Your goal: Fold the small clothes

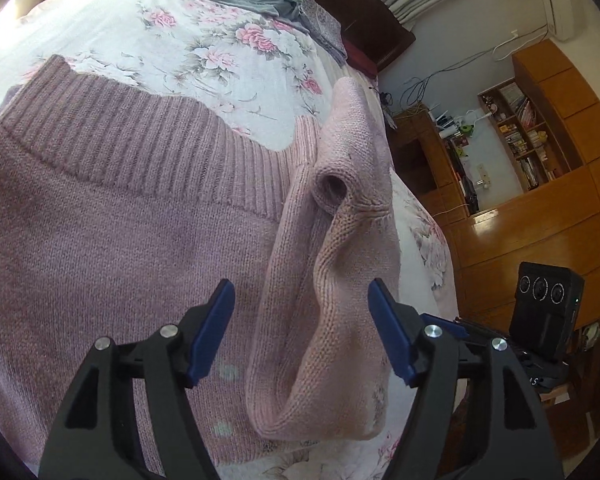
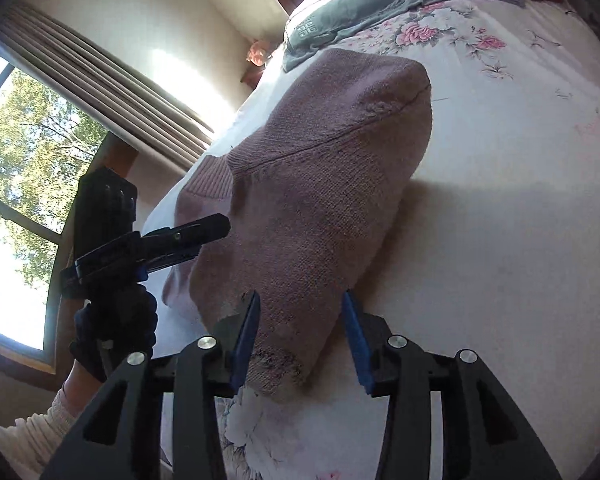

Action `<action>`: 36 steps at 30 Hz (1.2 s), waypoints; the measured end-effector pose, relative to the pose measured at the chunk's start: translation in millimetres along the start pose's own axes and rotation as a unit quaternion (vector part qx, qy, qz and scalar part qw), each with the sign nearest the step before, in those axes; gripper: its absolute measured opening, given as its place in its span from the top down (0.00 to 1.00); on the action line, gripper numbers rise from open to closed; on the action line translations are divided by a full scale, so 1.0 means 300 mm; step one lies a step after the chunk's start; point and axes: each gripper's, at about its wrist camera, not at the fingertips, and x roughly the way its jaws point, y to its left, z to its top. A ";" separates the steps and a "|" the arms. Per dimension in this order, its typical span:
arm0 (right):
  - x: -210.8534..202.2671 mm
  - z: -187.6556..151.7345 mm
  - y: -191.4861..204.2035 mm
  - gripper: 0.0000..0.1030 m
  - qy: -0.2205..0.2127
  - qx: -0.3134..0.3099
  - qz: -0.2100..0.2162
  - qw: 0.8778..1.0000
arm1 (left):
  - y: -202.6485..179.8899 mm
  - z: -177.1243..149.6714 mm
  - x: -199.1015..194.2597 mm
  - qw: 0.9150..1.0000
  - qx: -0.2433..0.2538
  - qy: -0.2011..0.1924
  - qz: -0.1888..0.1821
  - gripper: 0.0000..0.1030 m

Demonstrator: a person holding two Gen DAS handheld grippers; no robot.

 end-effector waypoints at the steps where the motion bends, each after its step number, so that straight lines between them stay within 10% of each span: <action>1: -0.001 0.001 -0.007 0.58 -0.001 0.001 0.002 1.000 | -0.004 0.009 0.013 1.000 0.005 0.003 0.009 0.33; 7: -0.008 -0.009 -0.047 0.58 -0.006 0.017 0.009 1.000 | -0.017 0.036 0.052 0.999 0.022 0.004 0.024 0.34; 9: -0.014 -0.026 -0.062 0.58 -0.005 0.023 0.007 1.000 | -0.021 0.036 0.032 0.999 0.025 -0.010 0.017 0.58; 10: -0.011 -0.032 -0.065 0.58 -0.004 0.028 0.007 1.000 | -0.024 0.038 0.027 1.000 0.023 -0.009 -0.004 0.86; 11: -0.012 -0.041 -0.073 0.58 -0.004 0.034 0.007 0.999 | -0.028 0.037 0.023 1.000 0.018 -0.007 -0.020 0.88; 24: -0.005 -0.057 -0.092 0.58 -0.009 0.058 0.018 0.998 | -0.076 0.018 -0.179 0.988 -0.008 -0.102 -0.114 0.91; 36: 0.048 -0.036 0.009 0.57 0.004 0.029 0.040 0.999 | 0.282 -0.090 -0.599 0.973 -0.072 -0.217 -0.009 0.91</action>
